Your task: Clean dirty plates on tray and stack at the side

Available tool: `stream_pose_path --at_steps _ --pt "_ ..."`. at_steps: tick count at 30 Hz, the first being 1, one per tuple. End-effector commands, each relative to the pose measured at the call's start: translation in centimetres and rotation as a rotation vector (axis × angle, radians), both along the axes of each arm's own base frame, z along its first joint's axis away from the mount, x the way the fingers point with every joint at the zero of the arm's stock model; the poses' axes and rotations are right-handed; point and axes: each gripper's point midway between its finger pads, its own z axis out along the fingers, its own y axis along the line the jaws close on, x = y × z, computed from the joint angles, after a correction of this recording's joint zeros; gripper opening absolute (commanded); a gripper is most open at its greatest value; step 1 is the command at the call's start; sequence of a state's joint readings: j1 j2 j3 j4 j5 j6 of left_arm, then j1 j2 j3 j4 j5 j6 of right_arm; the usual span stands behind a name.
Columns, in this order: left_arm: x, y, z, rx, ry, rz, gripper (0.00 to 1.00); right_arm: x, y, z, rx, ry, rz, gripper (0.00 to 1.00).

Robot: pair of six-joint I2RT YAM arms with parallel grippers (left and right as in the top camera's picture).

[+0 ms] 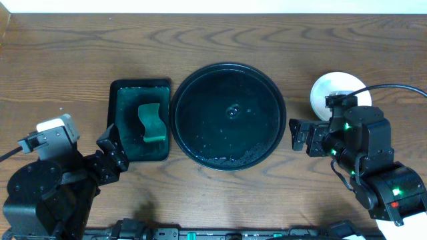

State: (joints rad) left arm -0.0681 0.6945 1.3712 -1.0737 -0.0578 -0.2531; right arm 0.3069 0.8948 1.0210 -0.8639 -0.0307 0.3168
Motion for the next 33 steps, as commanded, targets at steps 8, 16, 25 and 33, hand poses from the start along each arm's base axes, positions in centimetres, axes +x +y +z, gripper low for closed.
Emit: stream_pose_path --at_steps 8,16,25,33 --pt "0.05 -0.03 0.2 0.016 -0.002 -0.011 0.82 0.1 0.43 0.44 -0.004 -0.018 0.02 0.99" --pt "0.05 -0.03 0.2 0.016 -0.002 -0.011 0.82 -0.17 0.55 0.2 -0.001 -0.004 0.029 0.99" --pt "0.05 -0.03 0.2 0.016 -0.002 -0.011 0.83 -0.24 0.37 -0.17 -0.012 0.012 0.023 0.99" --pt "0.05 -0.03 0.2 0.016 -0.002 -0.011 0.82 -0.17 0.39 -0.15 -0.01 0.01 0.022 0.99"
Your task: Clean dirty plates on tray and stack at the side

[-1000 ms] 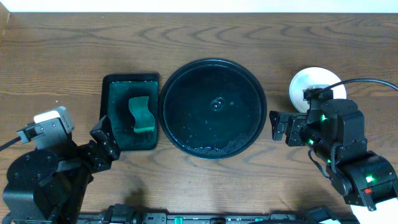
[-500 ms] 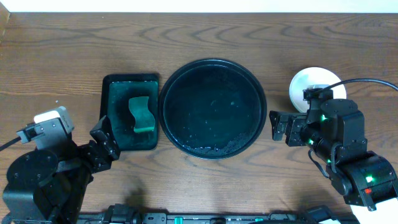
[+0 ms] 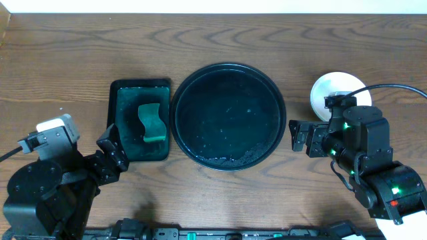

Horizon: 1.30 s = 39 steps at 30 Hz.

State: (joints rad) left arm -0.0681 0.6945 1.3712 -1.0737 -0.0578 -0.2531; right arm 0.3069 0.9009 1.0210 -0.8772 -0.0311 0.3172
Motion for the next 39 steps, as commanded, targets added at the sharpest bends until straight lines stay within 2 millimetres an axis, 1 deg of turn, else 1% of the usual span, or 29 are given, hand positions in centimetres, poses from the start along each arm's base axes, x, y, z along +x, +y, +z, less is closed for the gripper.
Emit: stream_pose_path --at_steps 1,3,4,6,9,11,17,19,25,30,35,39 --pt "0.0 0.0 0.2 0.016 -0.002 -0.011 0.82 0.2 0.5 0.3 -0.002 -0.018 0.022 0.99" --pt "0.0 0.0 0.2 0.016 -0.002 -0.011 0.83 0.5 0.4 0.7 0.001 -0.048 0.014 0.99" --pt "0.0 0.0 0.2 0.016 -0.002 -0.011 0.83 0.8 0.2 1.3 0.008 -0.085 0.003 0.99" --pt "0.0 0.0 0.2 0.016 -0.002 -0.011 0.82 0.8 -0.1 1.8 0.025 -0.137 -0.008 0.99" --pt "0.0 0.0 0.2 0.016 -0.002 -0.011 0.82 0.5 -0.7 2.0 0.071 -0.219 -0.04 0.99" --pt "0.0 0.0 0.2 0.016 -0.002 -0.011 0.82 0.2 -1.3 1.7 0.11 -0.28 -0.074 0.99" --pt "0.0 0.0 0.2 0.015 -0.002 -0.011 0.82 -1.0 -3.7 -0.3 0.241 -0.452 -0.2 0.99" --pt "0.0 0.0 0.2 0.016 -0.002 -0.011 0.82 -1.6 -4.1 -1.0 0.256 -0.501 -0.206 0.99" --pt "0.0 0.0 0.2 0.015 -0.002 -0.011 0.83 -2.9 -4.9 -3.6 0.266 -0.562 -0.224 0.99" --pt "0.0 0.0 0.2 0.016 -0.002 -0.011 0.82 -3.0 -5.3 -4.9 0.267 -0.589 -0.239 0.99" --pt "0.0 0.0 0.2 0.016 -0.002 -0.011 0.82 -2.6 -5.7 -6.8 0.251 -0.556 -0.252 0.99" --pt "0.0 0.0 0.2 0.016 -0.002 -0.011 0.83 -2.3 -5.4 -8.1 0.223 -0.557 -0.184 0.99"
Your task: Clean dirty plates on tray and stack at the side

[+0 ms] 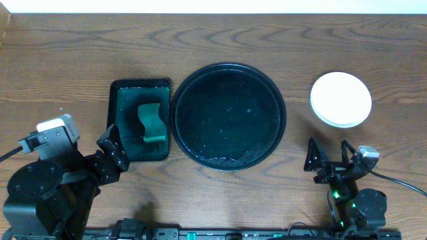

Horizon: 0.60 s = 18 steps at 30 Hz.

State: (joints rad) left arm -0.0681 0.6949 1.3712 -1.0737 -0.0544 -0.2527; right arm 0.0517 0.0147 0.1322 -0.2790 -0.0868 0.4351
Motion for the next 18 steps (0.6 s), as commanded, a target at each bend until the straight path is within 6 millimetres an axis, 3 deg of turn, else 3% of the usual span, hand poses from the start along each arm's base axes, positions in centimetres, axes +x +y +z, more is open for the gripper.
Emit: stream_pose_path --at_steps 1,18 --pt "0.04 0.03 0.21 0.017 -0.003 -0.008 0.83 0.04 0.68 -0.93 -0.038 -0.006 0.071 0.99" --pt "0.04 0.03 0.21 0.017 -0.003 -0.008 0.83 0.23 0.38 -1.52 -0.337 -0.052 0.11 0.99"
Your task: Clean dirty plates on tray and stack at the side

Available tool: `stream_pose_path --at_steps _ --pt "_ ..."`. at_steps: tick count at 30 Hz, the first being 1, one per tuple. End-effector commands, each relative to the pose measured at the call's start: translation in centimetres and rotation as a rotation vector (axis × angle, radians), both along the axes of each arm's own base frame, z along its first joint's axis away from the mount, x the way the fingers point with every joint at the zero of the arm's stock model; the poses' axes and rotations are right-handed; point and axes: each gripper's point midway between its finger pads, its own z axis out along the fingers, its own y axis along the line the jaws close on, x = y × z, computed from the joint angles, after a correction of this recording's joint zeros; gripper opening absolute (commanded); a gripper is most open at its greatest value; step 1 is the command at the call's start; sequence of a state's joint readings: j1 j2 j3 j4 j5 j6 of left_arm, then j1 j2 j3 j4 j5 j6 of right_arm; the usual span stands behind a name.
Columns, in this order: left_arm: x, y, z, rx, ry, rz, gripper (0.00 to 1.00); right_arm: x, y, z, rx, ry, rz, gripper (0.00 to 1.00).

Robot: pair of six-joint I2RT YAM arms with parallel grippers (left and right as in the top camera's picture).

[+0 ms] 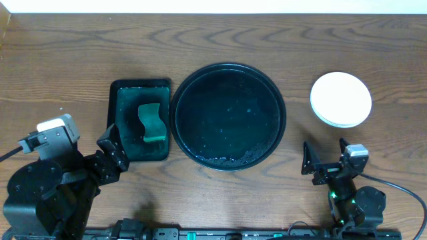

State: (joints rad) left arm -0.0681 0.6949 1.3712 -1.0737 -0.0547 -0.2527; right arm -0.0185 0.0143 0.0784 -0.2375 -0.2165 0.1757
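A round black tray [227, 116] with water and foam in it sits mid-table. No plate shows inside it. White plates [341, 99] are stacked at the right side of the table. A green sponge [153, 123] lies in a small dark rectangular tray [124, 93] to the left. My left gripper [112, 152] hovers just below that small tray's lower left corner, fingers apart, empty. My right gripper [326, 160] is at the lower right, well below the plates, open and empty.
The wooden table [213, 40] stretches behind the trays. Both arm bases stand at the near edge, left [47, 193] and right [357, 203]. A cable [400, 188] runs off to the right.
My right arm has shifted slightly left and settled at the near edge. Nothing else moved; the left arm, trays, sponge and plates stay as they were.
At first my right arm stood beside the white plate stack, partly covering it, open. It stayed there at the following moment. Then it was pulled back to the near edge, leaving the stack fully in view. The left arm never moved.
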Motion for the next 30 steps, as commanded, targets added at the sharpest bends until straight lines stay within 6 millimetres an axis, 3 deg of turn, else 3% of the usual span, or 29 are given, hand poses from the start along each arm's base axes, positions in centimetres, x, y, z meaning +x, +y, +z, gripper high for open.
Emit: stream_pose_path --at_steps 1,6,30 --pt "0.04 0.02 0.21 0.016 -0.003 -0.008 0.83 0.0 -0.18 -0.01 -0.135 -0.031 0.016 0.99" --pt "0.04 0.02 0.21 0.017 -0.003 -0.008 0.83 0.01 -0.26 -0.04 -0.226 -0.047 0.027 0.99" --pt "0.04 0.02 0.21 0.017 -0.003 -0.008 0.83 0.02 -0.28 -0.01 -0.226 -0.049 0.026 0.99"
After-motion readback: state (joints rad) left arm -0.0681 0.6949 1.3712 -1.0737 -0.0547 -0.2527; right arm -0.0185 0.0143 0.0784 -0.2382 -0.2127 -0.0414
